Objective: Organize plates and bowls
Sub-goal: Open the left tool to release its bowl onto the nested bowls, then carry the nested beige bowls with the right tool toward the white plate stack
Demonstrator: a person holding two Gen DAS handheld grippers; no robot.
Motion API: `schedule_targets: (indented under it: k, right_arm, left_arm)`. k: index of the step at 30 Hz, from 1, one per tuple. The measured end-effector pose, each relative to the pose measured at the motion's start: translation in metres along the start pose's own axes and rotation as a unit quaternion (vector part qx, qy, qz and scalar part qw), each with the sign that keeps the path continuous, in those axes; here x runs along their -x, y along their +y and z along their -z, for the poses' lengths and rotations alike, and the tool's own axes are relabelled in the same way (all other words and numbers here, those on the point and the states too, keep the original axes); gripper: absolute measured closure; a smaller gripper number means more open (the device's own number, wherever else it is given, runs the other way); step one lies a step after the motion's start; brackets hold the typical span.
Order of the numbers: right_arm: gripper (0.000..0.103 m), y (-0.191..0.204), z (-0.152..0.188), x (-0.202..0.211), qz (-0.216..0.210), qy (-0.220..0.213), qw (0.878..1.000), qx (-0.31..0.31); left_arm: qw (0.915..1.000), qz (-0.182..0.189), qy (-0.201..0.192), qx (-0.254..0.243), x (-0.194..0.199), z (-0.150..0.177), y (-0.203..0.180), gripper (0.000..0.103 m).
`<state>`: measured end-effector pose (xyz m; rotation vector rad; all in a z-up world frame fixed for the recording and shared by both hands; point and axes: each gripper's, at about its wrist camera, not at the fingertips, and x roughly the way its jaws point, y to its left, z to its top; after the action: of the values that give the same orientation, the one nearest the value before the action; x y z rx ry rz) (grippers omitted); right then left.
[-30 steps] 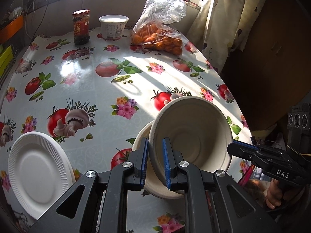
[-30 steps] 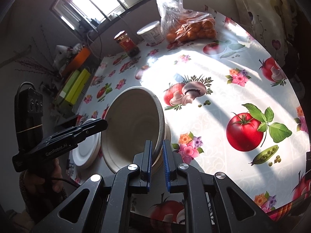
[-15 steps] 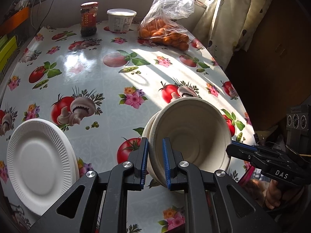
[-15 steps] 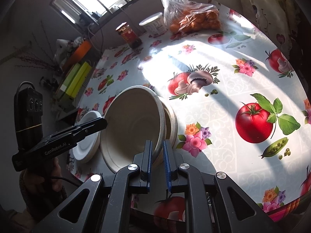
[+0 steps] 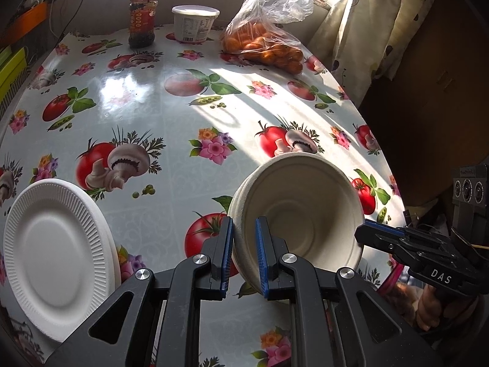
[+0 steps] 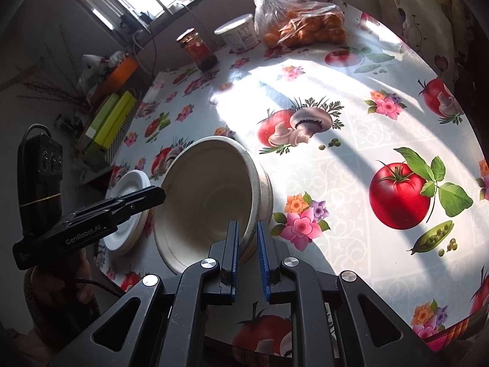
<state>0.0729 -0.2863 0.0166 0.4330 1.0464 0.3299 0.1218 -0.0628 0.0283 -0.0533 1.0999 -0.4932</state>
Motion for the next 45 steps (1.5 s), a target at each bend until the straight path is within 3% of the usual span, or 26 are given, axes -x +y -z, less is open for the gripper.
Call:
schedule_targets:
  k: [18, 22, 25, 30, 38, 41, 45]
  right_arm:
    - [0.088, -0.001, -0.002, -0.004, 0.008, -0.001, 1.0, 0.002]
    - [0.086, 0.0, -0.002, -0.004, 0.007, -0.002, 1.0, 0.002]
    - [0.078, 0.001, -0.002, -0.005, 0.011, -0.003, 1.0, 0.004]
    - [0.075, 0.002, 0.001, -0.008, 0.017, -0.004, 1.0, 0.01]
    - [0.07, 0.0, 0.002, -0.009, 0.016, -0.012, 1.0, 0.007]
    - [0.066, -0.002, 0.002, -0.009, 0.016, -0.017, 1.0, 0.003]
    - [0.062, -0.005, 0.006, -0.007, 0.016, -0.032, 0.999, 0.001]
  left_arm:
    - [1.0, -0.002, 0.0, 0.0, -0.004, 0.0, 0.001, 0.086]
    - [1.0, -0.001, -0.001, 0.003, -0.004, 0.0, 0.001, 0.086]
    - [1.0, -0.006, -0.001, 0.003, -0.005, 0.002, 0.002, 0.086]
    - [0.9999, -0.008, 0.001, 0.008, -0.009, 0.006, 0.005, 0.074]
    - [0.9997, -0.004, -0.011, 0.021, -0.007, 0.009, 0.011, 0.072]
    - [0.9995, 0.0, -0.017, 0.027, -0.006, 0.011, 0.013, 0.062]
    - [0.9994, -0.003, -0.025, 0.025, -0.005, 0.015, 0.013, 0.061]
